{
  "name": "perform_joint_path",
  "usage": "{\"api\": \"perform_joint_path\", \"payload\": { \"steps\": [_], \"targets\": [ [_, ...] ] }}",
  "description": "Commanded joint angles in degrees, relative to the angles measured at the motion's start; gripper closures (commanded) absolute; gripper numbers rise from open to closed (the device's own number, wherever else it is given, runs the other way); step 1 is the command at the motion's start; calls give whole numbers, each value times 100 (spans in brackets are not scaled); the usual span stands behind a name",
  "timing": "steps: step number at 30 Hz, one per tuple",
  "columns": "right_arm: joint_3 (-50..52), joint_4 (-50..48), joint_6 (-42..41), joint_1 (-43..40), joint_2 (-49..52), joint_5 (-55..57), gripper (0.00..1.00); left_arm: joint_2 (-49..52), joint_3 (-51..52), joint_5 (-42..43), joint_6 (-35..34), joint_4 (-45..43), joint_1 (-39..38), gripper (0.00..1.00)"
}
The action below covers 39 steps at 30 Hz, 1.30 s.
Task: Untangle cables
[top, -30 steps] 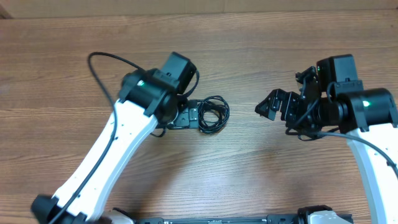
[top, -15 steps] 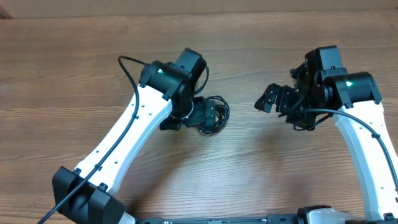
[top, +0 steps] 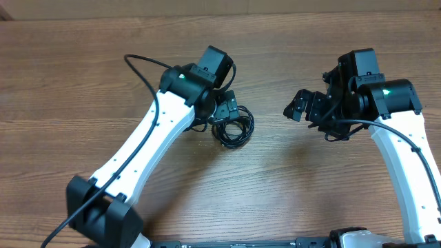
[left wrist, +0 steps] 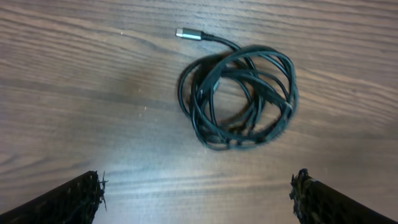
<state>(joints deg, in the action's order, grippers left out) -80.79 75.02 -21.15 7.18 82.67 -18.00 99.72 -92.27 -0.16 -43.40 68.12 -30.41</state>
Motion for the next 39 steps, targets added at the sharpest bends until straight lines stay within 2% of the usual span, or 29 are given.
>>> {"api": "perform_joint_path", "payload": {
  "steps": [1, 5, 11, 14, 17, 20, 25, 32, 37, 39],
  "targets": [
    [-59, -87, 13, 22, 39, 37, 0, 479, -72, -96, -173, -168, -35, 0],
    [-59, -87, 13, 22, 39, 37, 0, 813, -72, 155, -164, -205, -35, 1],
    [-59, -83, -33, 22, 39, 33, 0, 1239, -72, -271, -142, -229, 173, 1],
    [-59, -83, -31, 22, 39, 0, 0, 1440, -72, 203, -122, -162, 330, 18],
    [-59, -90, -35, 22, 39, -4, 0, 1626, -72, 745, 94, -201, 400, 21],
    [-59, -101, -33, 22, 39, -4, 0, 1740, -72, 911, 186, -236, 404, 28],
    [-59, -116, -31, 22, 39, -4, 0, 1812, -72, 970, 186, -238, 299, 46],
    [-59, -127, -26, 22, 39, -2, 0, 1812, -70, 1117, 9, -234, 127, 44],
    [-57, -125, -26, 22, 39, -2, 0, 1812, 42, 1058, -551, -260, 9, 44],
    [-57, -127, -24, 22, 39, -2, 0, 1812, 109, 927, -752, -267, -15, 47]
  ]
}}
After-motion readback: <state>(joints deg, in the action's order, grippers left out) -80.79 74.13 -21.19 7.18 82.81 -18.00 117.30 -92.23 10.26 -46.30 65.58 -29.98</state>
